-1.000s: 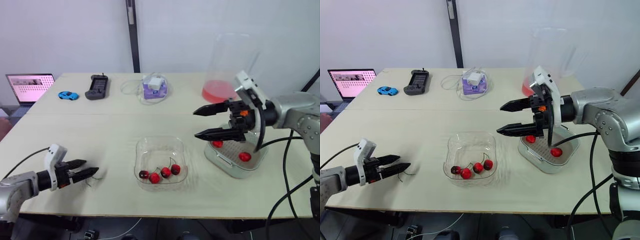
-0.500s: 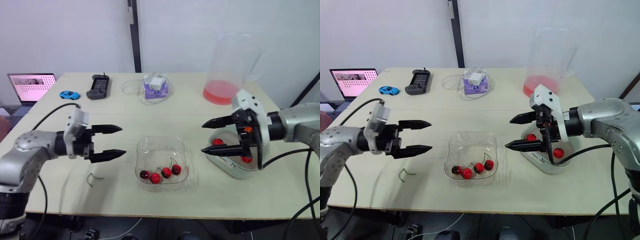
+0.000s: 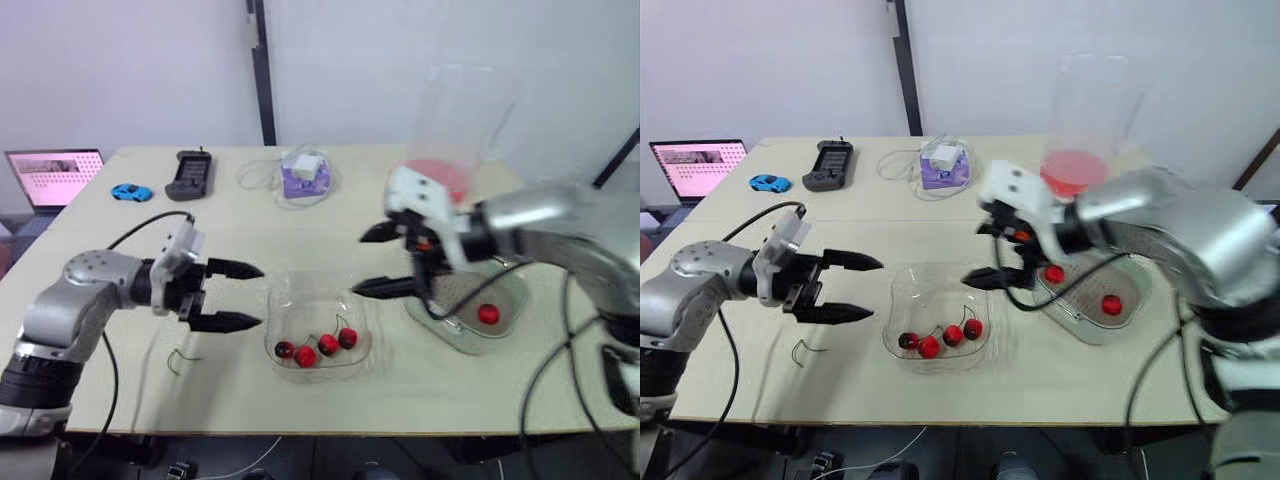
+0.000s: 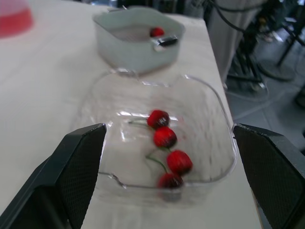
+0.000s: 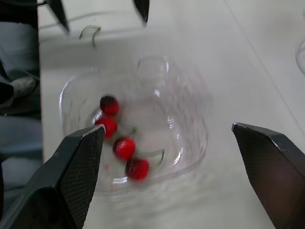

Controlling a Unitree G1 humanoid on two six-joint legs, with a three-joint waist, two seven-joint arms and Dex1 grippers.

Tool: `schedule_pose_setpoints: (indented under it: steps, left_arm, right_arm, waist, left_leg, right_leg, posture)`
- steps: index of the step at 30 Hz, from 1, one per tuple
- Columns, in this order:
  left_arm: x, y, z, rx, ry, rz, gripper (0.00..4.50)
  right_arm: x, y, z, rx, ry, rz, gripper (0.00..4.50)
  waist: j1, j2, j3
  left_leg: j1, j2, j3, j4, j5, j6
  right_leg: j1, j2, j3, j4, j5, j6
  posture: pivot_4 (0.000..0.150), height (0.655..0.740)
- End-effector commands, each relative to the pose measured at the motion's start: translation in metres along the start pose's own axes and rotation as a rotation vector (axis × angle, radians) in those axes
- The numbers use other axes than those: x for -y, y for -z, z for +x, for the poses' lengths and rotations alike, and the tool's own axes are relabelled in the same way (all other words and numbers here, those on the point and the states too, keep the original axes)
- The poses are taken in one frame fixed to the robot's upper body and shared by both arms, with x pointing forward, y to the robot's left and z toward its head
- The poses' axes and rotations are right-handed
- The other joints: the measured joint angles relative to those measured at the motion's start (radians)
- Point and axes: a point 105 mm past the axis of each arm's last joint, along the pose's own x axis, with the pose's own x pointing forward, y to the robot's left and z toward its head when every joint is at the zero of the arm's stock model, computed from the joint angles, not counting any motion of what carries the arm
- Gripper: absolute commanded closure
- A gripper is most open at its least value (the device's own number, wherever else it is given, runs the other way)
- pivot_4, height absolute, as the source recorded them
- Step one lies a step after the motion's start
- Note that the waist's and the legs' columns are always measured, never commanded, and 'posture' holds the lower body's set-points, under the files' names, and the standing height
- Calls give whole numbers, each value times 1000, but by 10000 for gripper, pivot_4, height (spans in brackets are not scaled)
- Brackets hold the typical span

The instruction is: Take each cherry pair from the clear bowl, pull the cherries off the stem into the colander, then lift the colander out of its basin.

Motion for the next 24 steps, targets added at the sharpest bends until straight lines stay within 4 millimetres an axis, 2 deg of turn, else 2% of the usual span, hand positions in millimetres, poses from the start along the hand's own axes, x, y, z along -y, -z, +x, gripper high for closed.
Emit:
schedule_pose_setpoints:
  steps: [1, 3, 6, 9, 13, 24]
  left_arm:
    - [7, -5, -7, -12, -18, 52, 201]
    - [9, -5, -7, -11, -34, 51, 201]
    - [12, -3, -10, -20, -58, 46, 201]
    - [15, -1, -12, -31, -81, 40, 0]
    - [18, -1, -13, -32, -94, 33, 0]
    - [18, -2, -16, -44, -129, 21, 0]
  right_arm:
    - [-20, 21, 40, -143, -71, -18, 0]
    - [-26, 30, 55, -185, -84, -20, 0]
    - [-29, 31, 70, -189, -88, -6, 0]
    - [-35, 35, 80, -208, -109, 6, 8126]
    - [-41, 42, 86, -234, -136, 6, 27119]
    - [-51, 60, 104, -275, -224, 74, 27119]
  waist:
    - [0, 0, 0]
    - [6, 0, 0]
    - [10, 0, 0]
    - [10, -1, 0]
    - [10, -1, 0]
    - [9, -1, 0]
  left_leg:
    - [0, 0, 0, 0, 0, 0]
    - [-2, 0, -1, 0, 0, 0]
    - [-2, -1, -1, 2, 0, -1]
    - [-2, 0, -2, 2, 0, -1]
    - [-2, 0, -2, 1, 0, -1]
    - [-1, 0, -2, 1, 0, -1]
  right_leg:
    - [-1, 0, 0, 0, 0, 0]
    - [-1, 0, -1, 0, 0, 0]
    - [-1, -1, -1, 1, 0, 0]
    - [0, -1, -2, 1, 0, 0]
    - [-1, -1, -2, 2, 0, 0]
    - [-1, 0, -2, 2, 0, 0]
  posture:
    - [1500, 7332]
    - [1500, 7332]
    - [1500, 7332]
    - [1500, 7332]
    - [1500, 7332]
    - [1500, 7332]
